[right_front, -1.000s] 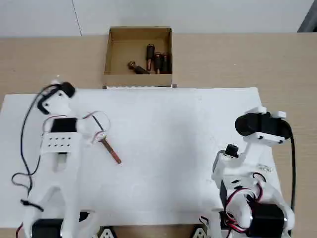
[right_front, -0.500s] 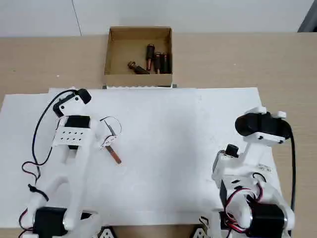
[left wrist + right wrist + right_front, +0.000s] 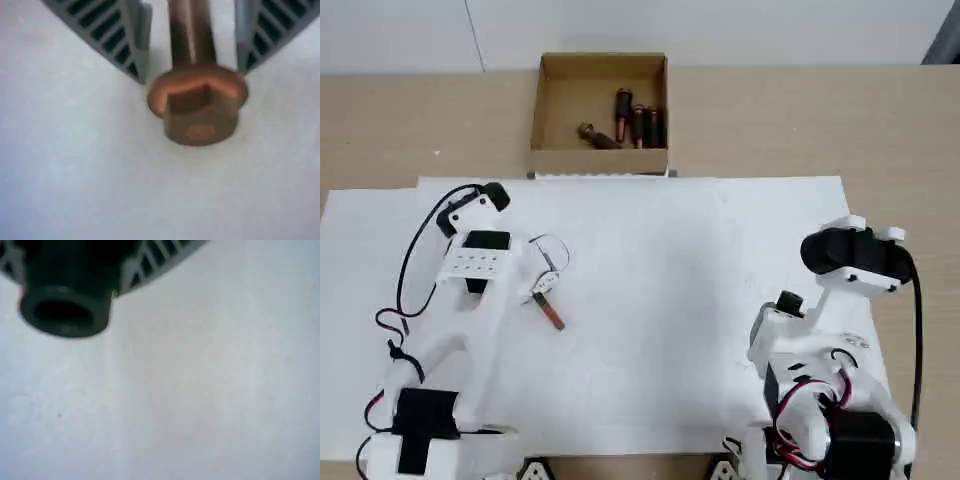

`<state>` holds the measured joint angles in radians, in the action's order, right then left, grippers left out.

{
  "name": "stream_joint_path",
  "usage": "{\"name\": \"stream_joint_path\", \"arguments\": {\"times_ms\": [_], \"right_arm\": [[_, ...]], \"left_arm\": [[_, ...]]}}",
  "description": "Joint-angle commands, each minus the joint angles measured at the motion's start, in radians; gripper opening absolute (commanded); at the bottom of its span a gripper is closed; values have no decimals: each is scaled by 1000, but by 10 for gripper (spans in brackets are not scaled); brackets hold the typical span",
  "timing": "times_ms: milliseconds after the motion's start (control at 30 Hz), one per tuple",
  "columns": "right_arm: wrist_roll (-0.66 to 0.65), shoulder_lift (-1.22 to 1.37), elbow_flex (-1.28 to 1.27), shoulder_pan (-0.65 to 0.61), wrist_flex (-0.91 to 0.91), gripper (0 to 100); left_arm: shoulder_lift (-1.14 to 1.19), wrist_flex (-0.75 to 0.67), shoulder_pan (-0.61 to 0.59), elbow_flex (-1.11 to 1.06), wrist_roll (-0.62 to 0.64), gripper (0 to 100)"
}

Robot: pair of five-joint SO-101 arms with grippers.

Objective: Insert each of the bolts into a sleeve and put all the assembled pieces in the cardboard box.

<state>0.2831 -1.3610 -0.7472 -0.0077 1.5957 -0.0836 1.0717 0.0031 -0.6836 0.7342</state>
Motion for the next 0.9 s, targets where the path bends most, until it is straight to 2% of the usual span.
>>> {"name": "stream_joint_path", "arguments": {"times_ms": [0, 67, 367, 500, 700, 867], "right_arm": [[8, -8, 3, 10, -12, 4], [8, -8, 3, 10, -12, 4], [3, -8, 5, 10, -16, 4], [3, -8, 11, 5, -24, 4], [2, -8, 11, 4, -24, 4], [-17, -8, 11, 4, -47, 4]], "left_arm": [[28, -55, -3, 35, 3, 55], [35, -68, -3, 35, 3, 2], [28, -48, 5, 53, 3, 5], [28, 74, 5, 165, 11, 5], [28, 292, 6, 444, 21, 5], [28, 413, 38, 644, -5, 5]]}}
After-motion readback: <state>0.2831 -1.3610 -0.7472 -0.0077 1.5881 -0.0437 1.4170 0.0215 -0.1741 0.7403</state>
